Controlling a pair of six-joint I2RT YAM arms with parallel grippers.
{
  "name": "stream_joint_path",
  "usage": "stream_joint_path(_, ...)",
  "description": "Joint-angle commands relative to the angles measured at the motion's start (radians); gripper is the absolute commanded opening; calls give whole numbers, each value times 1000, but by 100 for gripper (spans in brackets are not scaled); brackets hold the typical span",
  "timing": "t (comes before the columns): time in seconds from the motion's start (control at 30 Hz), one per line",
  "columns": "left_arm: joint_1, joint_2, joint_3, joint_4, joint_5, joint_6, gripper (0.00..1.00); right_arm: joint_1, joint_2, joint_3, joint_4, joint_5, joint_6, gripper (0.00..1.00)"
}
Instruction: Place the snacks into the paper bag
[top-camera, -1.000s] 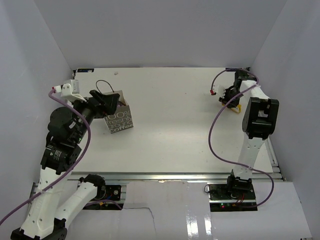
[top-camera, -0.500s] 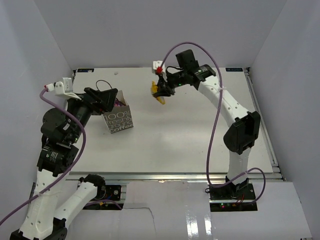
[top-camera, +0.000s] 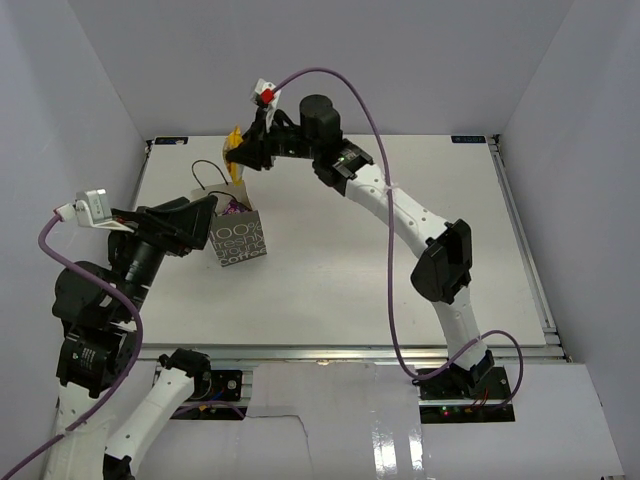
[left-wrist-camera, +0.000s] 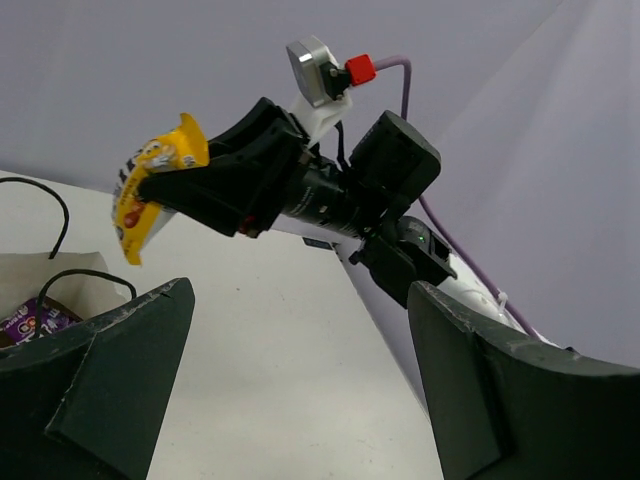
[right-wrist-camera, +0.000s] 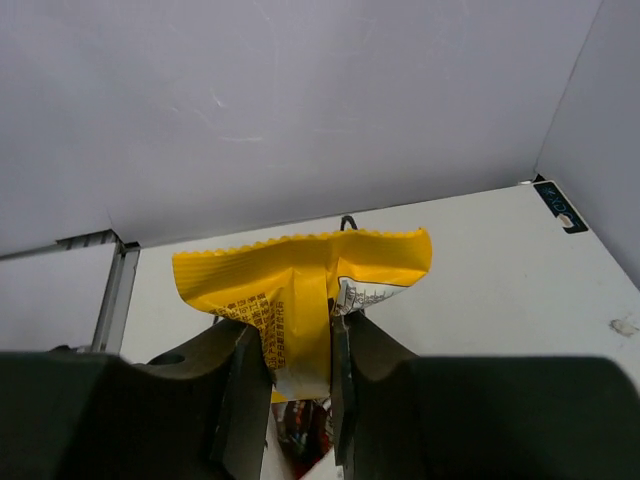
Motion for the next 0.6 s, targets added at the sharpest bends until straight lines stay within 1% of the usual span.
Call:
stream_joint_path(0.0,0,4,7,-33,4,-16,98,64,17,40,167,165,84,30)
stream_joint_path(0.07,0,4,7,-36,4,-14,98,78,26,34,171,197,93,30)
stream_joint_path(0.17,0,-2,4,-41,4,-13,98,95,11,-9,169,199,95,30)
stream_joint_path(0.2,0,-5,2,-43,-29,-11,98,97,5,-20,169,199,95,30)
stream_joint_path(0.3,0,-13,-7,-44,-34,-11,98,98,-4,-52,166,206,92,30)
stream_joint_path(0.4,0,-8,-12,-43,-35,-10,98,98,-10,-84,164,211,82,33)
stream_joint_path(0.5,0,2,-9,-43,-28,-5,98,98,-10,-107,163,218,62,39)
stream_joint_path(0.53,-2,7,-7,-41,-25,-3,98,100,-9,-119,161,226,53,45)
stream_joint_path(0.57,0,8,-7,-44,-25,-2,98,100,-9,-124,158,231,33,49)
